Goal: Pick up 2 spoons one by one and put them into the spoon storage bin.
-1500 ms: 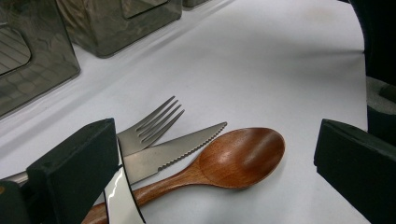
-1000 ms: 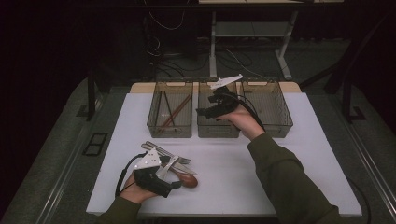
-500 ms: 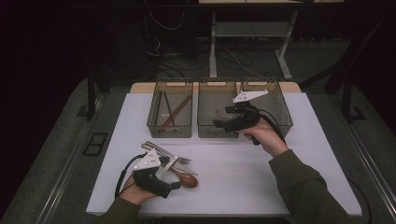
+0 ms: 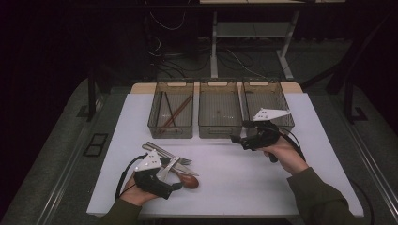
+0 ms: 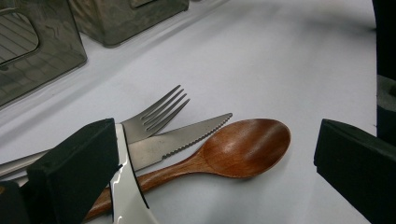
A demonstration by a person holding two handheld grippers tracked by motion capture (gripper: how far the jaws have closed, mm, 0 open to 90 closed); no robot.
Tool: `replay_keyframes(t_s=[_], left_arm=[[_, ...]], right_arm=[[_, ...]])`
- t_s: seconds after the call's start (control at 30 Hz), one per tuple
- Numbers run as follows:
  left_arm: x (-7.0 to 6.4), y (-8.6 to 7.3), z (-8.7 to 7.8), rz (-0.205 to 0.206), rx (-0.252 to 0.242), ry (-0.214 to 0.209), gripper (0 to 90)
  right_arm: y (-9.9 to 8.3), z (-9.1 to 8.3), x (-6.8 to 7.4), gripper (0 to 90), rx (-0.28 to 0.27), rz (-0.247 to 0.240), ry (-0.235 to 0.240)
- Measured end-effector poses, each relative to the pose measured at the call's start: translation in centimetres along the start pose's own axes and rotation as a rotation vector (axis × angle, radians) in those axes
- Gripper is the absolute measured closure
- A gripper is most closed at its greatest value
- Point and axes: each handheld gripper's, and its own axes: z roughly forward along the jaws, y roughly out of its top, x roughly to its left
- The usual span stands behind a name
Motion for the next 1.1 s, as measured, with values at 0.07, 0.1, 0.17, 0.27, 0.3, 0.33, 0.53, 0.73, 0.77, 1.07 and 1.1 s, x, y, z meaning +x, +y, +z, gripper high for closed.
replay_keyframes(t_s=[0.07, 0.1, 0.17, 0.27, 0.3, 0.33, 0.53, 0.73, 0.77, 1.07, 1.1], left_arm=[[0.1, 0.0, -0.1, 0.003, 0.004, 0.001, 0.0], [0.1, 0.0, -0.1, 0.001, 0.002, 0.002, 0.0], [0.1, 0.0, -0.1, 0.000, 0.000, 0.003, 0.0], [0.1, 0.0, -0.1, 0.000, 0.000, 0.008, 0.0], [0.2, 0.0, -0.1, -0.003, 0.000, 0.011, 0.0], [0.2, 0.0, -0.2, -0.006, -0.001, 0.015, 0.0], [0.3, 0.0, -0.5, -0.015, -0.012, 0.029, 0.0], [0.3, 0.0, -0.5, -0.017, -0.014, 0.036, 0.0], [0.3, 0.0, -0.6, -0.019, -0.015, 0.038, 0.0], [0.4, -0.1, -0.7, -0.021, -0.006, 0.058, 0.0], [0.5, 0.0, -0.7, -0.020, -0.004, 0.062, 0.0]], right_arm=[[-0.7, -0.5, 0.0, 17.9, 0.005, 0.003, -0.010], [-1.0, -0.7, -0.1, 17.9, 0.005, 0.002, -0.015], [-1.7, -1.2, -0.2, 17.9, -0.003, 0.005, -0.019], [-2.8, -1.8, -0.2, 17.9, 0.001, 0.001, -0.021], [-3.2, -2.0, -0.2, 17.9, 0.007, 0.003, -0.024], [-3.6, -2.2, -0.2, 17.9, 0.006, 0.003, -0.026], [-5.9, -3.7, 0.1, 16.5, 0.013, -0.003, -0.035], [-7.7, -4.6, 0.5, 15.4, 0.010, 0.000, -0.033], [-8.0, -4.7, 0.5, 15.4, 0.012, 0.001, -0.032], [-10.5, -6.2, 1.1, 15.3, 0.051, -0.011, -0.029], [-10.7, -6.4, 1.1, 15.3, 0.054, -0.012, -0.030]])
